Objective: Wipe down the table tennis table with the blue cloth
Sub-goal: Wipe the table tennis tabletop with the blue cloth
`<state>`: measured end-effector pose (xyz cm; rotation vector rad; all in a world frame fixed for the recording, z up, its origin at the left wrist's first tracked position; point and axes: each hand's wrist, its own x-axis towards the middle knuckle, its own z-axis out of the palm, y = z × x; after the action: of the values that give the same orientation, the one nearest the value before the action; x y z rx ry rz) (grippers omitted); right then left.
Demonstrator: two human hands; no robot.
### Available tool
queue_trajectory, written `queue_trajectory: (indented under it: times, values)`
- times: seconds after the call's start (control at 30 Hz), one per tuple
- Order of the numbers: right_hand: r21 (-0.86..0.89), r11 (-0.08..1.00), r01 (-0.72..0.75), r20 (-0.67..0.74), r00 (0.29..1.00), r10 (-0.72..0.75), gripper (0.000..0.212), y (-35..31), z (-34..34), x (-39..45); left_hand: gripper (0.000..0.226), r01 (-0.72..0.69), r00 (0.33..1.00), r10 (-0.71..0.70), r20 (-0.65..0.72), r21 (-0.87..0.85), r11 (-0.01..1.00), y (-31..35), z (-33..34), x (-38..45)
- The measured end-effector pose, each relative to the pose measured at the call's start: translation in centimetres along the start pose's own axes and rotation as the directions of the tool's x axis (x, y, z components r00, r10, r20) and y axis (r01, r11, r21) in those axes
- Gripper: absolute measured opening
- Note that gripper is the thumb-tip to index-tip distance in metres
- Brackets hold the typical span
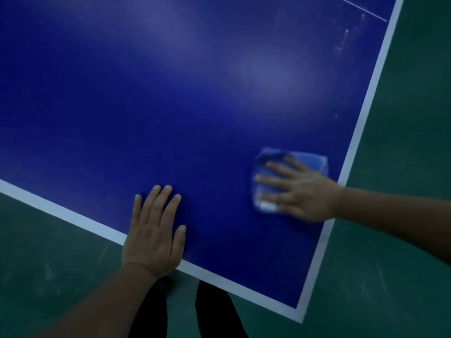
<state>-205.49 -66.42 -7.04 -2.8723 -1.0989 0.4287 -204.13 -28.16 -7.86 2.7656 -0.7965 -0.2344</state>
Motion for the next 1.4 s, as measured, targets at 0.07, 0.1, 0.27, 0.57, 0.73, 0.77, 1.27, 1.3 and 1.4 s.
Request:
queue_trajectory:
  times: [0.07, 0.1, 0.27, 0.57, 0.73, 0.77, 1.27, 1.3, 1.4]
  values:
    - [0.041, 0.942, -0.333, -0.024, 0.942, 0.335, 0.051, 3.9, -0.4, -1.2, 0.061, -0.002, 1.0, 0.002, 0.003, -0.006, 1.0, -0.1, 0.0, -0.1]
    - [0.079, 0.867, -0.492, -0.029, 0.868, 0.496, 0.051, 5.2, -0.7, -1.2, 0.061, -0.006, 1.0, 0.006, 0.007, -0.002, 1.0, -0.1, 0.0, -0.1]
    - [0.157, 0.604, -0.781, -0.101, 0.596, 0.797, 0.056, -0.6, -0.1, 1.7, 0.062, 0.003, 1.0, -0.003, 0.028, 0.007, 1.0, 0.0, 0.0, -0.2]
    - [0.1, 0.85, -0.517, -0.069, 0.848, 0.525, 0.054, -7.6, 1.8, -2.6, 0.064, 0.011, 1.0, -0.011, 0.016, -0.006, 1.0, 0.1, 0.1, -0.2]
    - [0.238, 0.357, -0.903, -0.055, 0.355, 0.933, 0.055, -1.8, -0.5, 1.2, 0.066, 0.0, 1.0, -0.001, -0.02, -0.022, 1.0, 0.2, 0.1, -0.4]
    - [0.225, 0.362, -0.904, -0.058, 0.359, 0.932, 0.056, -2.8, -0.7, 2.6, 0.066, -0.004, 1.0, 0.003, -0.03, -0.029, 1.0, 0.2, 0.1, -0.4]
    - [0.251, 0.465, -0.849, 0.018, 0.484, 0.875, 0.057, -12.5, 3.6, -5.8, 0.062, -0.04, 0.994, 0.033, -0.102, -0.069, 0.997, -0.5, 1.0, -0.4]
    - [0.26, 0.412, -0.873, -0.003, 0.426, 0.905, 0.058, -12.8, 3.4, -4.7, 0.062, -0.039, 0.994, 0.033, -0.101, -0.065, 0.997, -0.5, 1.0, -0.5]
    - [0.185, 0.555, -0.811, -0.056, 0.555, 0.83, 0.057, -17.4, 4.1, -2.9, 0.062, -0.037, 0.997, 0.033, -0.074, -0.052, 0.998, -0.4, 0.9, -0.5]
